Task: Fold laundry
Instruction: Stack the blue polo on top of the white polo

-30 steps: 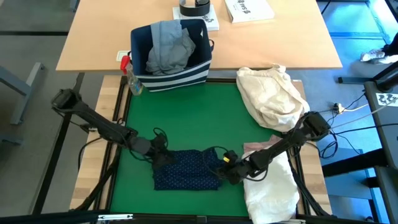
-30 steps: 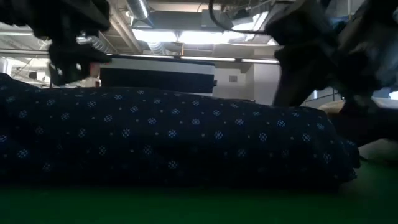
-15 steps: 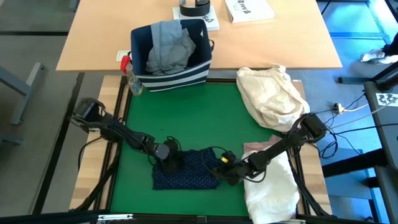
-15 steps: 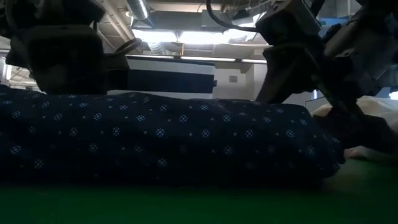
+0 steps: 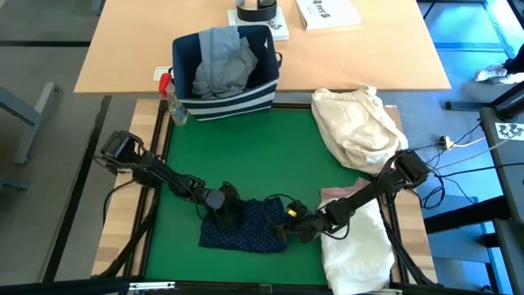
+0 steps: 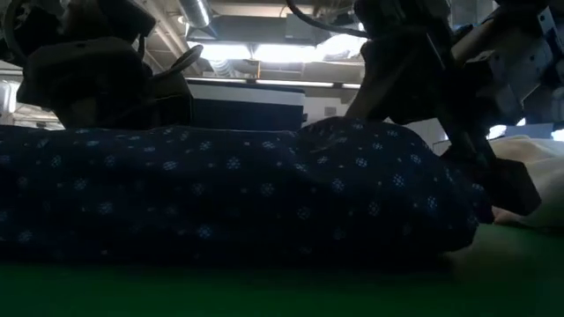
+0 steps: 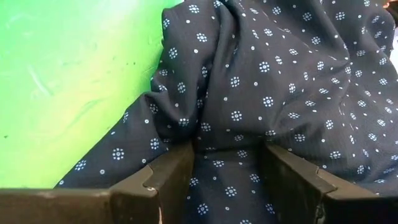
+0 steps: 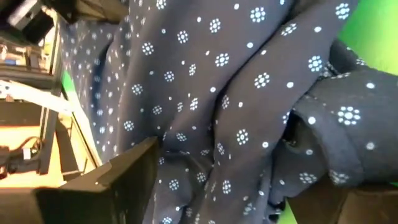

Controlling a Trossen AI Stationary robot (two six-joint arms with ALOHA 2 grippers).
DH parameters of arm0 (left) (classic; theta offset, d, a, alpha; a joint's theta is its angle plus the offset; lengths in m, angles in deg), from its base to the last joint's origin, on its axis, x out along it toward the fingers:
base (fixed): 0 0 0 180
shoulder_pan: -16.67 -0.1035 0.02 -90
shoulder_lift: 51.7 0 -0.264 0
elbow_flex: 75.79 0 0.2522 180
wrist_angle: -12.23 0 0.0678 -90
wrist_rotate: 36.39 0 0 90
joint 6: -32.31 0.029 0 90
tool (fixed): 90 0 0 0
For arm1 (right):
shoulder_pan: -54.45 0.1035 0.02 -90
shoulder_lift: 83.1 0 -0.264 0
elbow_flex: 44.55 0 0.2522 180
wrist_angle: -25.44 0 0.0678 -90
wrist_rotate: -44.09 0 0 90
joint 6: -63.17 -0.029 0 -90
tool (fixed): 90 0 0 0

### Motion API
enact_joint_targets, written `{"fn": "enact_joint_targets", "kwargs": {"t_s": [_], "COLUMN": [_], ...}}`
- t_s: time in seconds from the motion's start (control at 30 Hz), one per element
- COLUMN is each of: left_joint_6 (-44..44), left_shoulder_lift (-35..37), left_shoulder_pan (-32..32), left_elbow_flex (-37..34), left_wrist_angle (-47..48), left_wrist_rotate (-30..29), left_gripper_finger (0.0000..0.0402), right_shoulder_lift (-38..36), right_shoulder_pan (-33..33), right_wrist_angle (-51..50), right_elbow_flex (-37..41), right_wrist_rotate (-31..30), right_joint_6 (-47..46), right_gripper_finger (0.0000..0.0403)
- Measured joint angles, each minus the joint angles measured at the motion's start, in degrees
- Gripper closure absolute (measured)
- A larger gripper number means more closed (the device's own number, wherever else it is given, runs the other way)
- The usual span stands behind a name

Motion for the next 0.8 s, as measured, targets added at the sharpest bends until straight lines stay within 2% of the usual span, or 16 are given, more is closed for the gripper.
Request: {"fn": "enact_joint_targets", "kwargs": {"t_s": [0.23, 0.3, 0.43, 0.63, 0.8], "left_joint_6": [0.1, 0.0, -0.2, -0.4, -0.4], "left_shoulder_lift": [0.0, -0.1, -0.2, -0.2, -0.3], "left_shoulder_pan": [0.0, 0.0, -0.3, -0.4, -0.3], "left_elbow_flex": [-0.1, -0.2, -0.3, -0.3, -0.3], "left_wrist_angle": [-0.6, -1.1, -1.9, -2.3, -2.3], "left_wrist_rotate": [0.8, 1.0, 1.6, 2.5, 2.7], "left_gripper_finger": [0.0211, 0.0211, 0.0211, 0.0211, 0.0211], "right_shoulder_lift": [-0.5, -0.5, -0.5, -1.4, -2.0], "right_shoulder_pan": [-0.9, -1.5, -2.3, -3.5, -3.4], "right_wrist_angle": [-2.4, -2.7, -2.9, 0.0, 0.7], "right_elbow_flex": [0.0, 0.0, 0.0, 0.0, 0.0], "right_wrist_rotate": [7.1, 7.0, 2.8, 7.3, 6.2], "right_joint_6": [0.1, -0.8, -1.0, 3.3, 5.3], "right_gripper_finger": [0.0097, 0.0097, 0.0097, 0.0097, 0.0097]}}
